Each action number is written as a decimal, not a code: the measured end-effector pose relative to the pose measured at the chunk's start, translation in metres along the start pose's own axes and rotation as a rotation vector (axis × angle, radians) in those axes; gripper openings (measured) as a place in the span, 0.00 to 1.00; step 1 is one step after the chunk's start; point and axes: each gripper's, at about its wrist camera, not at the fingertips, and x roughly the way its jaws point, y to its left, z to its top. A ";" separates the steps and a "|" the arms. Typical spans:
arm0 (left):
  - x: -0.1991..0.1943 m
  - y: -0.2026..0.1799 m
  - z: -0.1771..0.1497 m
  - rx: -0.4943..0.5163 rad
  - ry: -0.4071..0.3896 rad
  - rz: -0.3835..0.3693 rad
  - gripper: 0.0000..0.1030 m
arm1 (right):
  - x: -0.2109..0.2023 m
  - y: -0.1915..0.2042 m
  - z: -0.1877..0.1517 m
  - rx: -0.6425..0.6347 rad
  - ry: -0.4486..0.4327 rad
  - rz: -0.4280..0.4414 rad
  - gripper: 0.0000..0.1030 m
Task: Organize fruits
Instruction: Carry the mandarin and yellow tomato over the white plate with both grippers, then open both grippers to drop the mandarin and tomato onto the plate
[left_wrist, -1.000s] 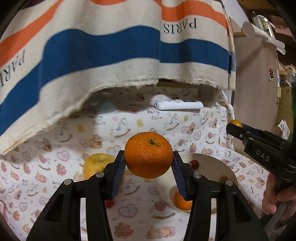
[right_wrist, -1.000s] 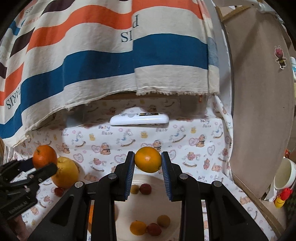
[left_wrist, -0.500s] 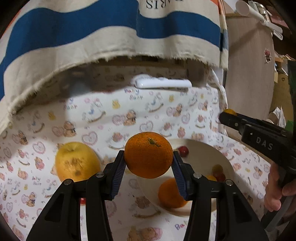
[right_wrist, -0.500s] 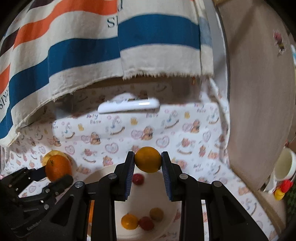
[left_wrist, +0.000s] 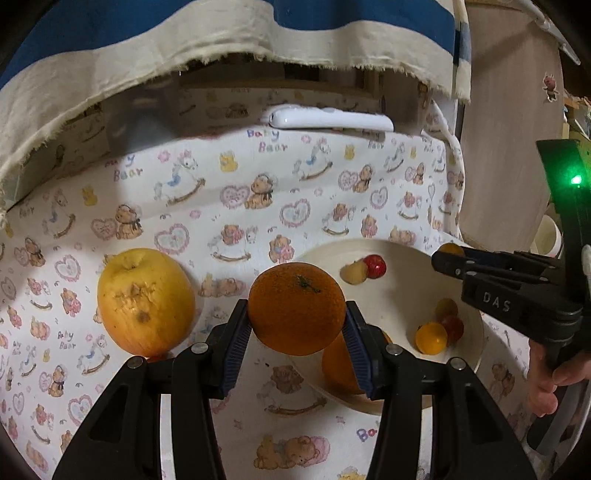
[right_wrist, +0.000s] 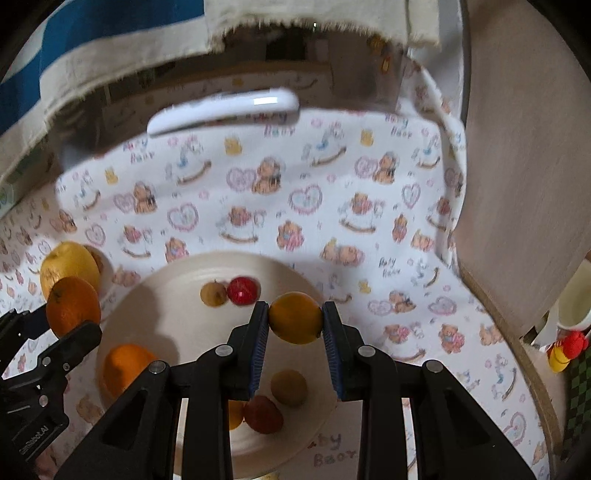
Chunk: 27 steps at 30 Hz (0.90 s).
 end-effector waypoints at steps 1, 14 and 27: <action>0.001 0.000 0.000 0.003 0.005 0.005 0.47 | 0.002 0.000 -0.001 0.002 0.015 0.004 0.29; 0.011 0.007 -0.005 -0.018 0.054 -0.003 0.47 | 0.017 0.002 -0.004 -0.020 0.087 -0.026 0.29; 0.014 0.008 -0.006 -0.036 0.061 -0.020 0.47 | 0.023 0.003 -0.006 -0.030 0.110 -0.054 0.29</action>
